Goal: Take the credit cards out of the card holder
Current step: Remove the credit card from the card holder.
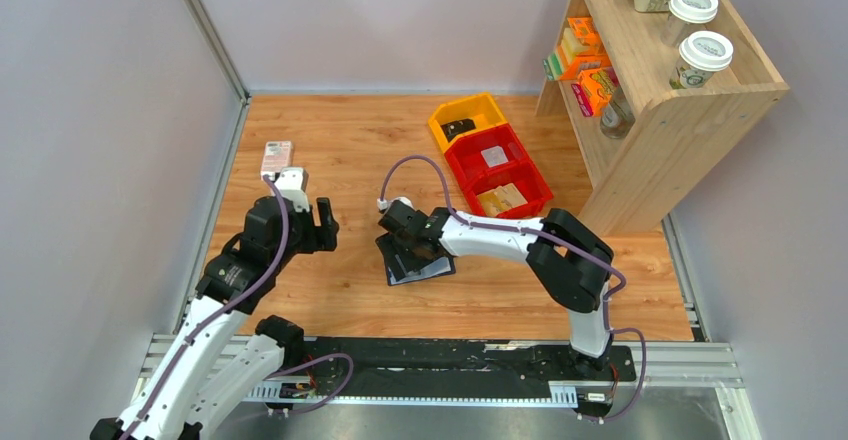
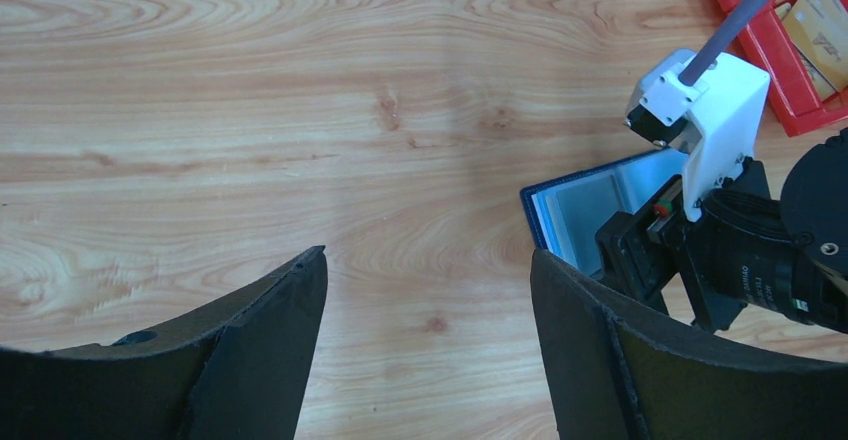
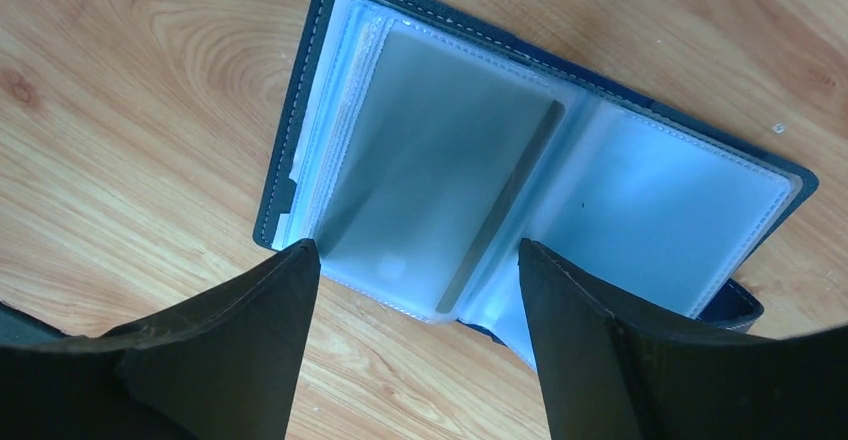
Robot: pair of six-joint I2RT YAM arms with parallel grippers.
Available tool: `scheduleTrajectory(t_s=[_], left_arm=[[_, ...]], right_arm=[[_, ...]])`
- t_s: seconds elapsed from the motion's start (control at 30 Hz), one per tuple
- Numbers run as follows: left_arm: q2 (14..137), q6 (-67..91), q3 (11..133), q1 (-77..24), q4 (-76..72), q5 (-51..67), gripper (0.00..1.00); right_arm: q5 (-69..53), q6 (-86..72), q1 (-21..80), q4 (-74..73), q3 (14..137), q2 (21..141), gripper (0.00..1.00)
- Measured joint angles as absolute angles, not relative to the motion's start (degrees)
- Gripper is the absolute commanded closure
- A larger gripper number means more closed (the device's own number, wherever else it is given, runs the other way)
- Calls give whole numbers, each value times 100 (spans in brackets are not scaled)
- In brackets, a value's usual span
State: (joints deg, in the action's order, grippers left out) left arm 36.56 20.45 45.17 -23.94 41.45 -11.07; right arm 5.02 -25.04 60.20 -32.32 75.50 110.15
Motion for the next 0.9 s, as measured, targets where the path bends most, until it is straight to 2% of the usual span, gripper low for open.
scheduleTrajectory(t_s=[0.2, 0.47, 0.77, 0.83, 0.9], left_arm=[[3844, 2121, 4501, -2394, 4125, -869, 19], [4069, 2331, 4335, -2397, 3977, -467, 20], [4429, 2838, 3885, -2394, 3306, 314, 21], [4580, 3030, 3695, -2394, 3074, 530, 27], [4803, 3242, 3503, -2394, 2812, 775, 41]], right_arm=[[532, -2512, 6020, -3260, 7634, 11122, 30], [381, -2519, 5948, -2993, 7498, 11067, 57], [-340, -2580, 5627, -2161, 6862, 10785, 67], [-515, -2620, 5533, -1957, 6698, 10718, 67], [-631, -2661, 5463, -1833, 6600, 10685, 68]])
